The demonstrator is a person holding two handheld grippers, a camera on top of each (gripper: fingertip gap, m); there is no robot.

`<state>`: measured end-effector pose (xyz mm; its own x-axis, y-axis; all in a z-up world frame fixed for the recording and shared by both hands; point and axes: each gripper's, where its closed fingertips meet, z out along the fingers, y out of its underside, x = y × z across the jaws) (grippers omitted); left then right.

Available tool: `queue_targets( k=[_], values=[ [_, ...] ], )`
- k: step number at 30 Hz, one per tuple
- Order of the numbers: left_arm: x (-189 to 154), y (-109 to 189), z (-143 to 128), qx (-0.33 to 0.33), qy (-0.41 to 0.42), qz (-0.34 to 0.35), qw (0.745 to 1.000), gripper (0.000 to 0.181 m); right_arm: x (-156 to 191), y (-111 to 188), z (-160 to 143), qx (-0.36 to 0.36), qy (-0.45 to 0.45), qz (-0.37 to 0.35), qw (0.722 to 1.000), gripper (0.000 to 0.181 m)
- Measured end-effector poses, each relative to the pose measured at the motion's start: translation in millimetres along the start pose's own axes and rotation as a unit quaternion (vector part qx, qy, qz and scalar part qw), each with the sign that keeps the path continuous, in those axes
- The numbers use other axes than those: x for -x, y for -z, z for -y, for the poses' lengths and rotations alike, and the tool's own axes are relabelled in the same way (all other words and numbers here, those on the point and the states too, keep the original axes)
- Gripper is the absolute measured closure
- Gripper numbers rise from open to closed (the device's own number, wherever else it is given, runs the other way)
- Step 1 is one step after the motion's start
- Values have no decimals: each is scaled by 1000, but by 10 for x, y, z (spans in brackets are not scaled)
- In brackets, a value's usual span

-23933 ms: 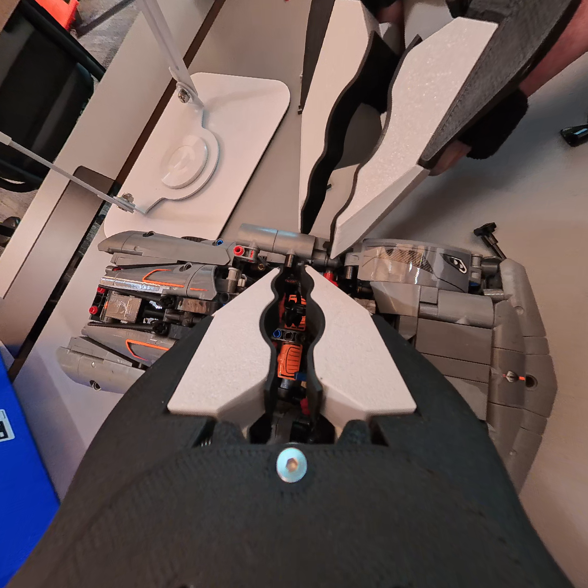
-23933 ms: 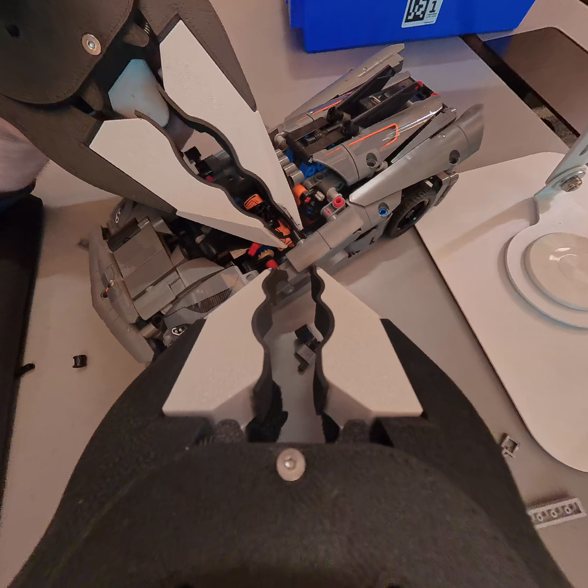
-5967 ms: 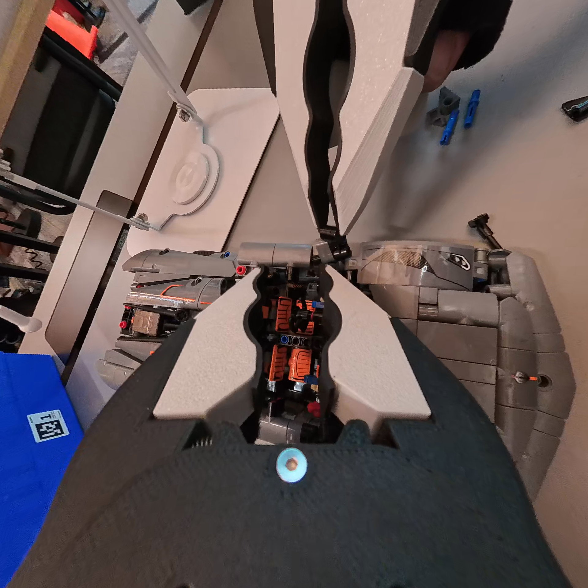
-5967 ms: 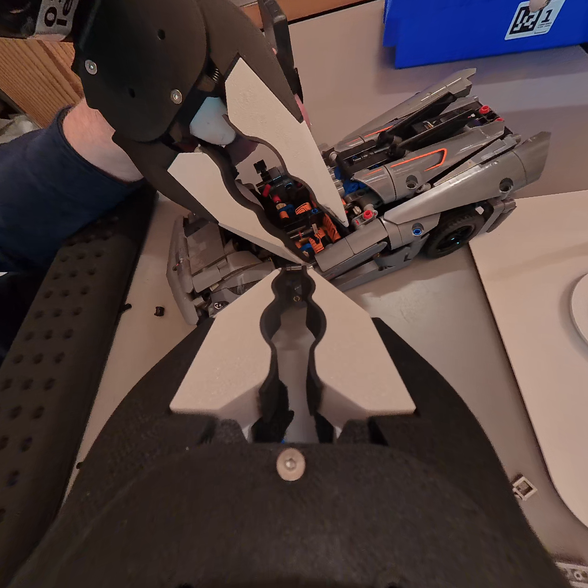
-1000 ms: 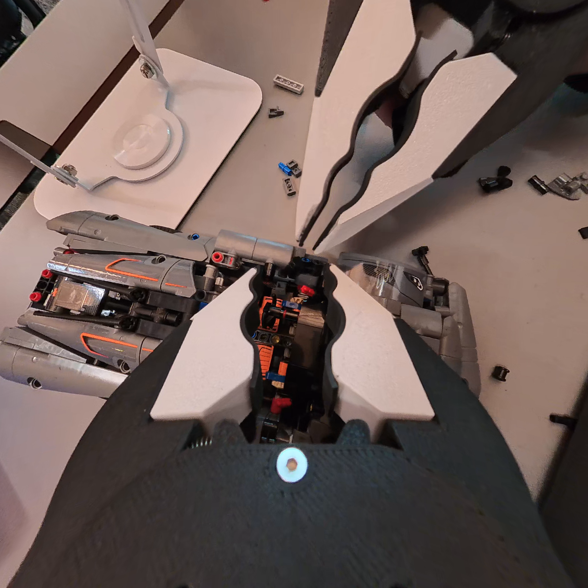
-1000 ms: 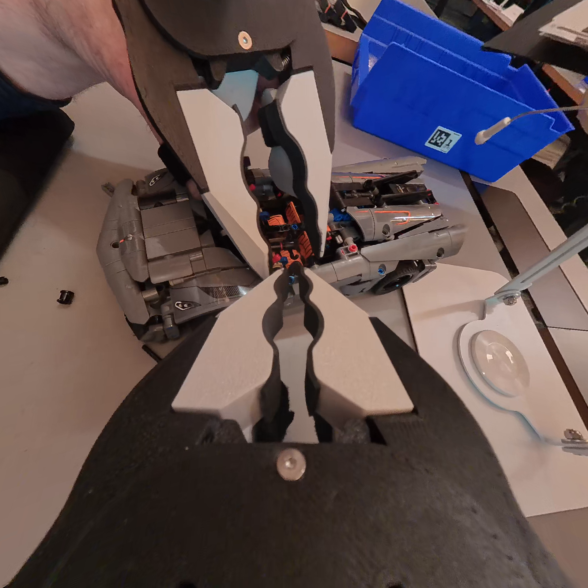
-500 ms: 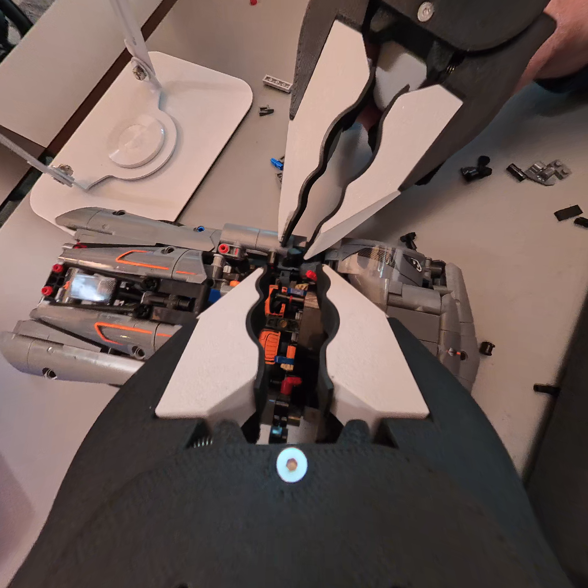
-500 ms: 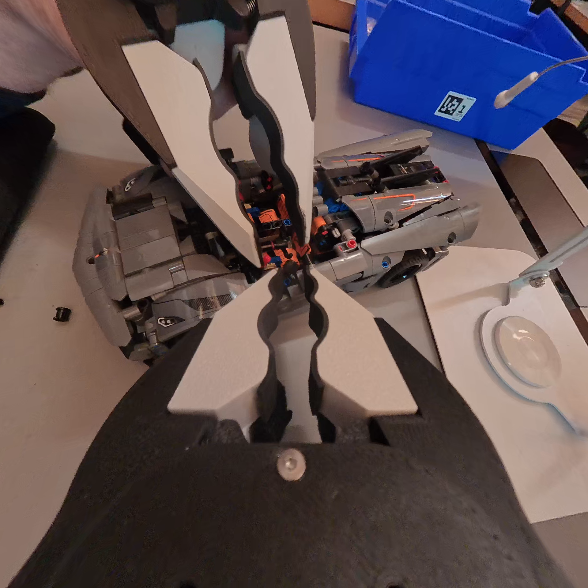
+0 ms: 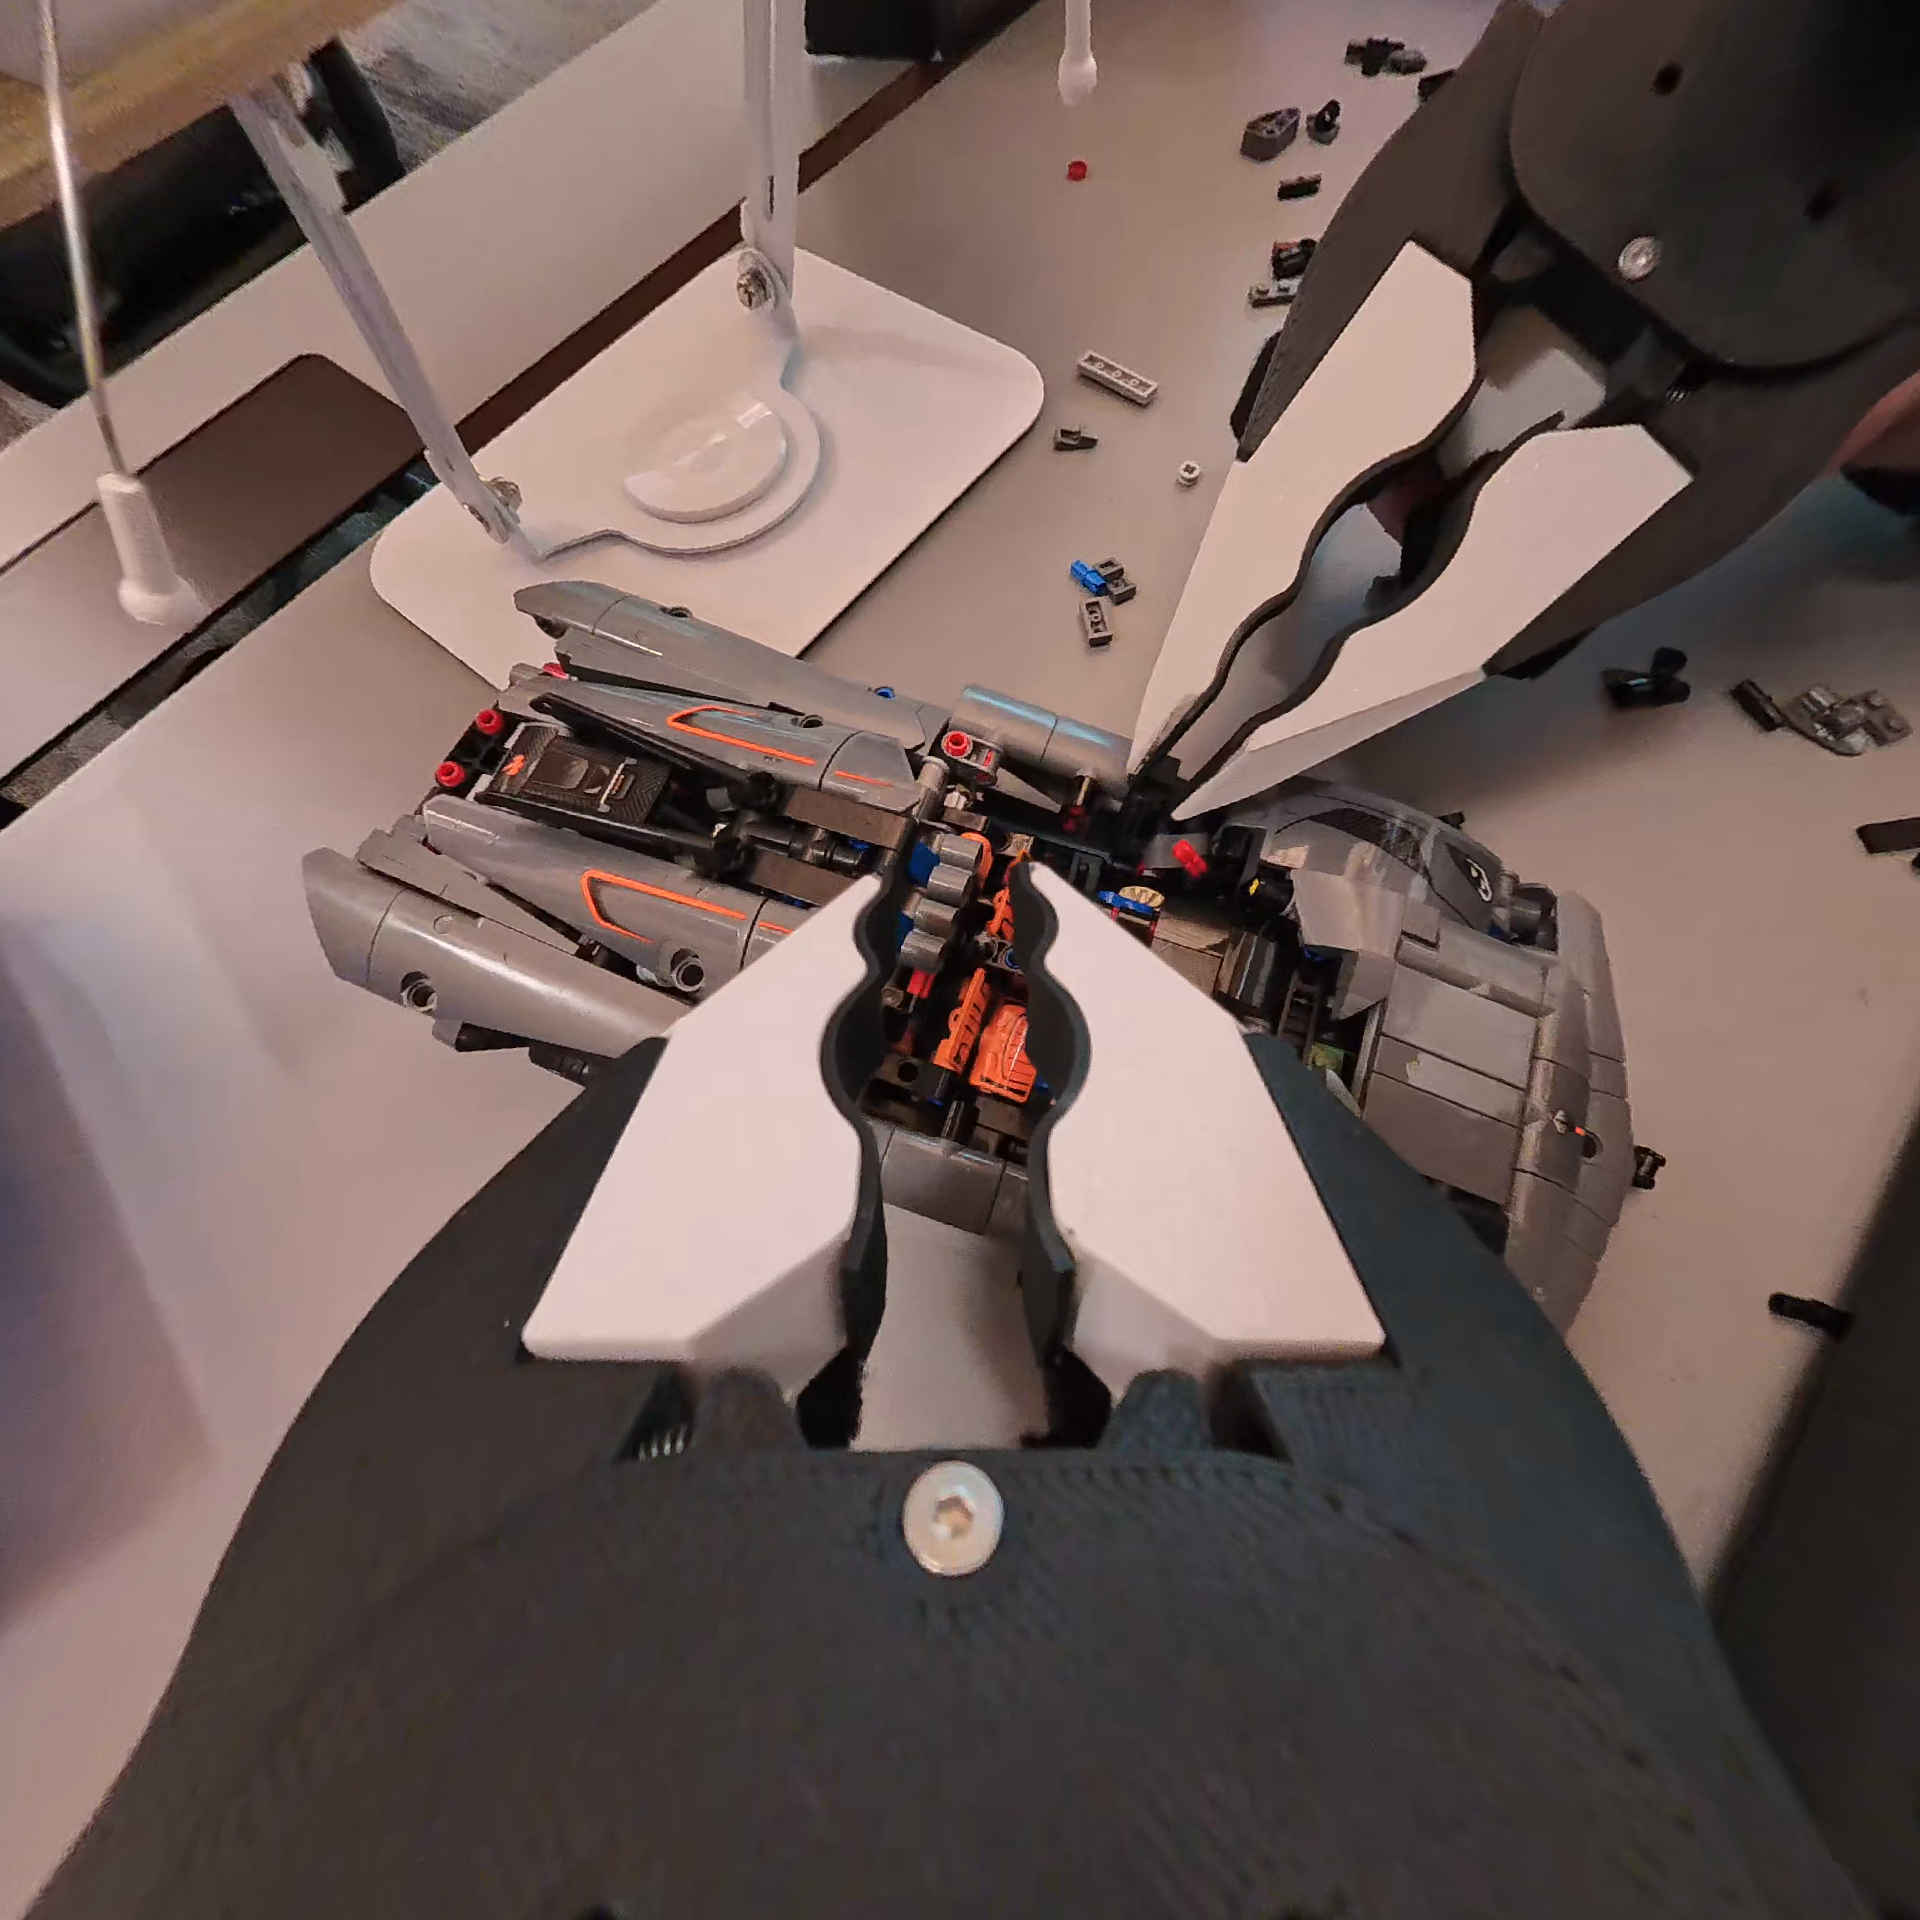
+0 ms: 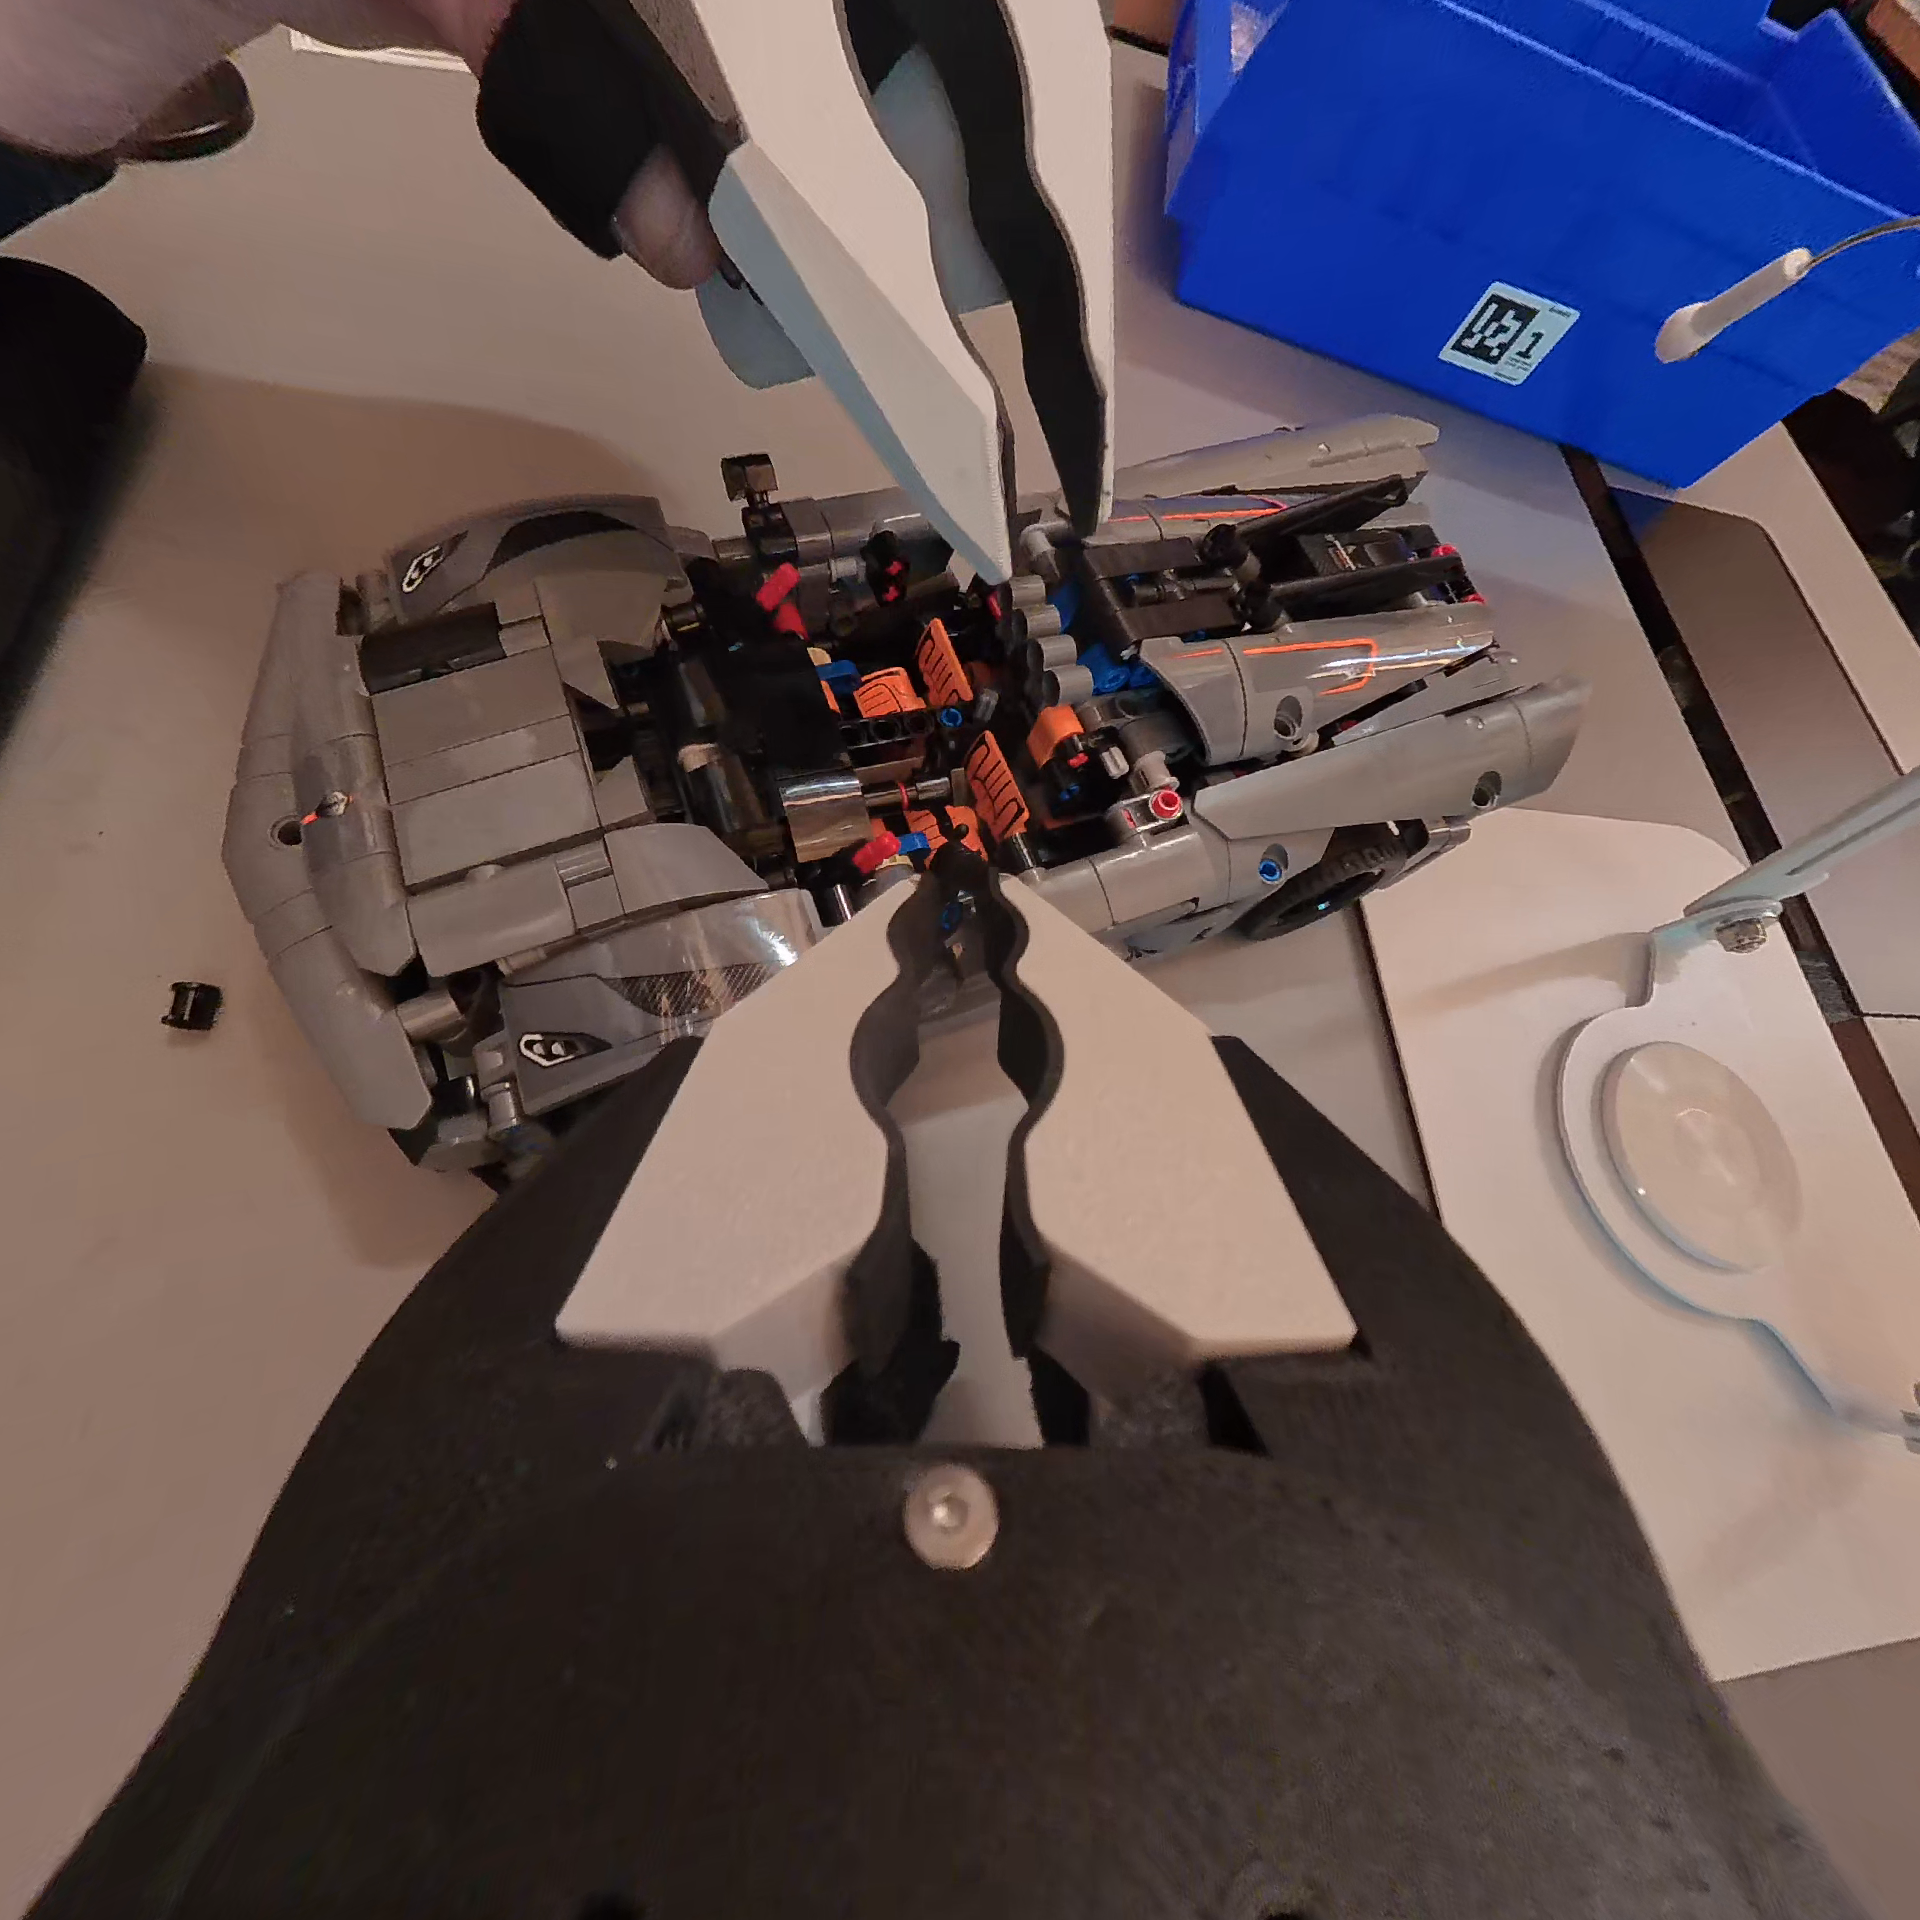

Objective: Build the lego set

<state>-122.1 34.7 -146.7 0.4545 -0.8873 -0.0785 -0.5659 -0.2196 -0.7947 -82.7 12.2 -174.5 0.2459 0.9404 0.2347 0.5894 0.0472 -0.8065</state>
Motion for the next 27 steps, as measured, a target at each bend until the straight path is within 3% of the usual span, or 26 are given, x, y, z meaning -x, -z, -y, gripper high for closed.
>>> queue_targets(
  k=[12, 27],
  values=[
    [-368, -266, -111, 56, -11, -74, 996, 159, 50, 37, -19, 10, 4, 24, 1000, 175],
    [-545, -412, -46, 52, -10, -109, 993, 167, 74, 64, -51, 16, -3, 44, 999, 178]
  ],
)
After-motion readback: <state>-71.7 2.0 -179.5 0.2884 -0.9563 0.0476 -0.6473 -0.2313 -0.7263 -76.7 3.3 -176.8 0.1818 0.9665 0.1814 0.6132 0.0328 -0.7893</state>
